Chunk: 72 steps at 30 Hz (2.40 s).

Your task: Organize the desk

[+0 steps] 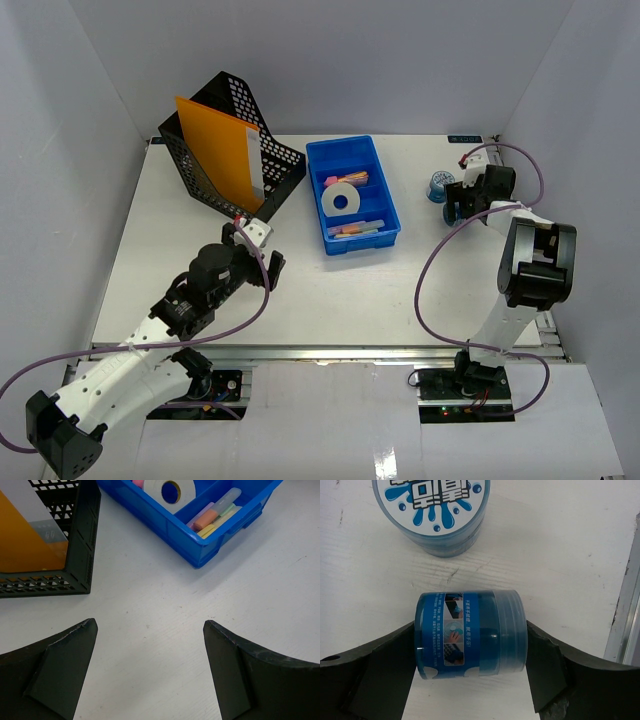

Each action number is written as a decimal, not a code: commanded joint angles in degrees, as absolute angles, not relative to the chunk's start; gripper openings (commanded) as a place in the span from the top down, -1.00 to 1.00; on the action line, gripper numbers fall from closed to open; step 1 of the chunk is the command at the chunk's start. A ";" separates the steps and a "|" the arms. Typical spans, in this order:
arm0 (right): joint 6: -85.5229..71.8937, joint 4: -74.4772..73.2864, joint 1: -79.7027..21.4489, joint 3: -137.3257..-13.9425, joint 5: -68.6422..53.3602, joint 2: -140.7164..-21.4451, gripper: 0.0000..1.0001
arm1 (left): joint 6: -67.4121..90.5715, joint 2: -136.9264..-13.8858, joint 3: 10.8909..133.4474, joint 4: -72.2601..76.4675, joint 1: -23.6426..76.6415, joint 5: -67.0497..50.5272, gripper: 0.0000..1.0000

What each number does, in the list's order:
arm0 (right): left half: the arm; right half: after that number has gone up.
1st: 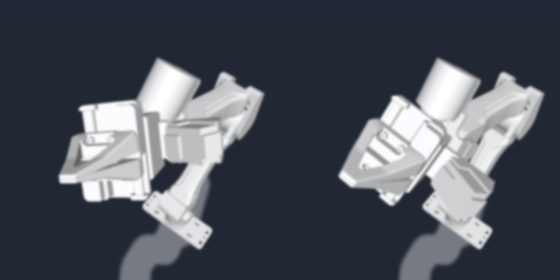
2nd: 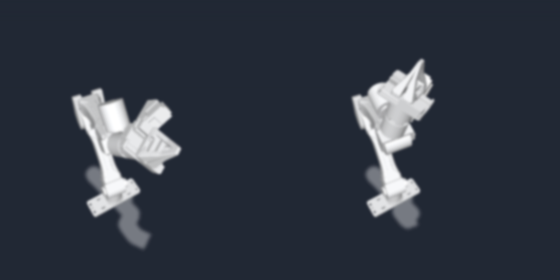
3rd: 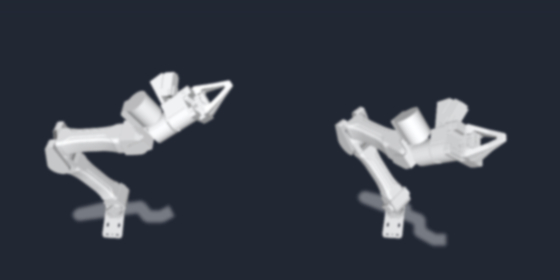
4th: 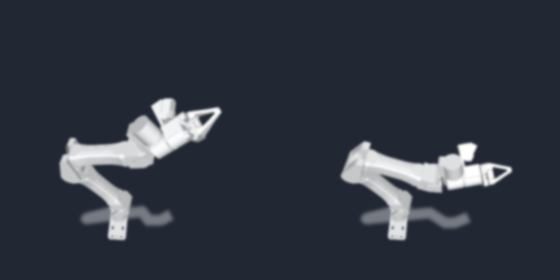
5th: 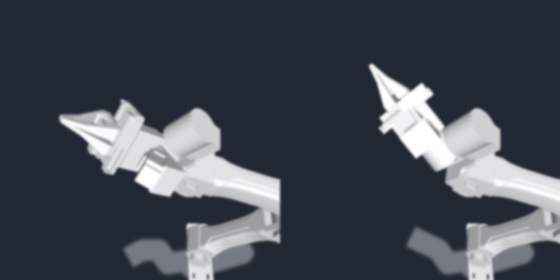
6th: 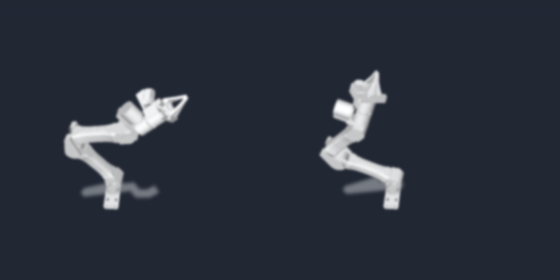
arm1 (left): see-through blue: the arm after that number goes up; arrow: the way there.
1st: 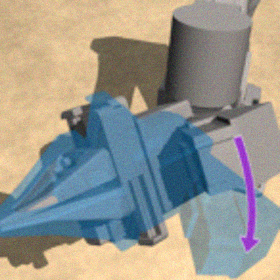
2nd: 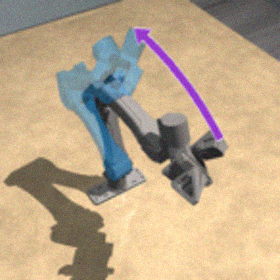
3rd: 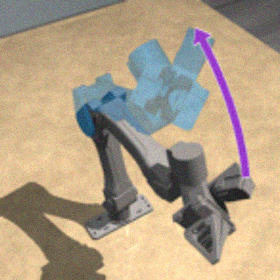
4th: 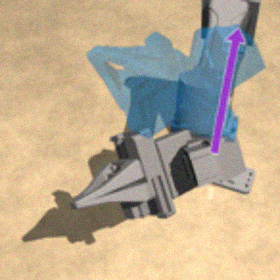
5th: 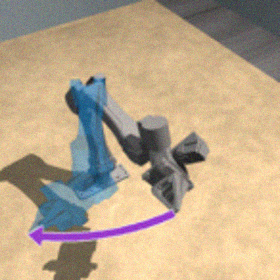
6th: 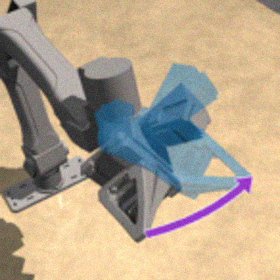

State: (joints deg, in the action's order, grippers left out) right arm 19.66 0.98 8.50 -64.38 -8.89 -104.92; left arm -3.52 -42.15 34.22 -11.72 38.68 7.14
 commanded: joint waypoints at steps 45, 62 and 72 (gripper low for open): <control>35.75 -15.09 -4.57 -41.27 -62.99 -45.65 0.85 | 64.81 -105.89 70.65 33.38 46.90 -42.58 -0.95; 31.31 -3.59 -4.73 -37.51 -56.85 -44.89 0.84 | 65.11 -104.87 69.89 28.62 48.43 -45.49 -0.56; 32.52 -3.79 -5.89 -36.74 -56.90 -45.53 0.53 | 65.58 -105.47 71.40 27.60 48.43 -46.49 0.18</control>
